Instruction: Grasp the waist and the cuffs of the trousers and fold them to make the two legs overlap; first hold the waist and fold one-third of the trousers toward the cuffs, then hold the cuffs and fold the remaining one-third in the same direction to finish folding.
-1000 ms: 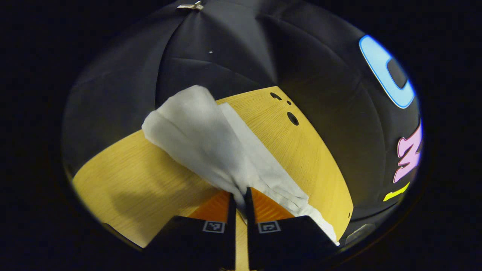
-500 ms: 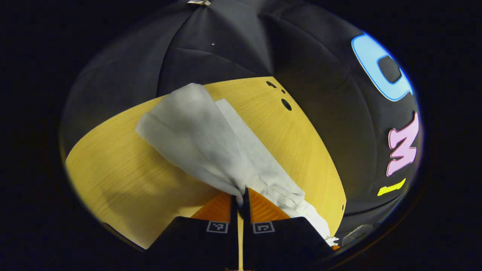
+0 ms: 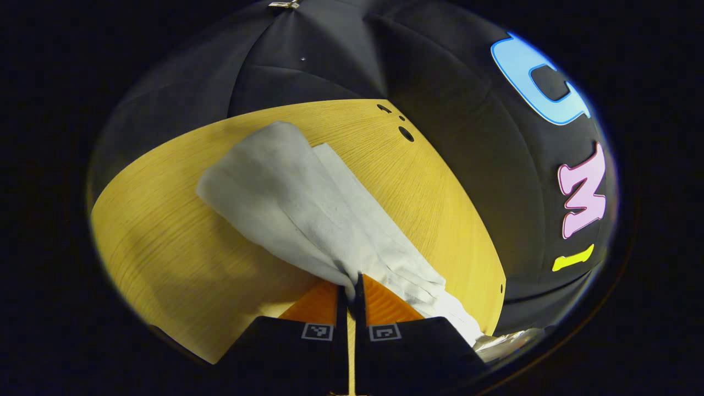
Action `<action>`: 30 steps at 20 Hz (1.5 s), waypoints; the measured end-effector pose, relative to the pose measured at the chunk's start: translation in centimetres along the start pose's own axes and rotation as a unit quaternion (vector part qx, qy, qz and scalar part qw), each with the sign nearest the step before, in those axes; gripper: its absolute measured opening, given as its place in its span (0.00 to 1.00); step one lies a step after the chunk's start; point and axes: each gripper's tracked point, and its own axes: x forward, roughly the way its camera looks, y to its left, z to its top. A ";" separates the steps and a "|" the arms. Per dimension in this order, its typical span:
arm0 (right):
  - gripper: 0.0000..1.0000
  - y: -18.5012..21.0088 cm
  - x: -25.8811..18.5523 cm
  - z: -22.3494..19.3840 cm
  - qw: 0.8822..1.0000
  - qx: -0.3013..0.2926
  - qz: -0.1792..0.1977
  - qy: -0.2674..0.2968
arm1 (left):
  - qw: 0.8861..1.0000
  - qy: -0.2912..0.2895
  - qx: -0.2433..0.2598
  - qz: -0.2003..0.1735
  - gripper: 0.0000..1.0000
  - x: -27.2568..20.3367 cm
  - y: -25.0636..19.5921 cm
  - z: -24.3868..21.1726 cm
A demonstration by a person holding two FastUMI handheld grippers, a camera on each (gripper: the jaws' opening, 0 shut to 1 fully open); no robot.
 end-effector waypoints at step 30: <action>0.54 20.8 -6.9 -37.4 0.855 -0.221 0.231 0.408 | 0.999 -0.007 -0.029 -0.018 0.10 0.0 -0.1 0.1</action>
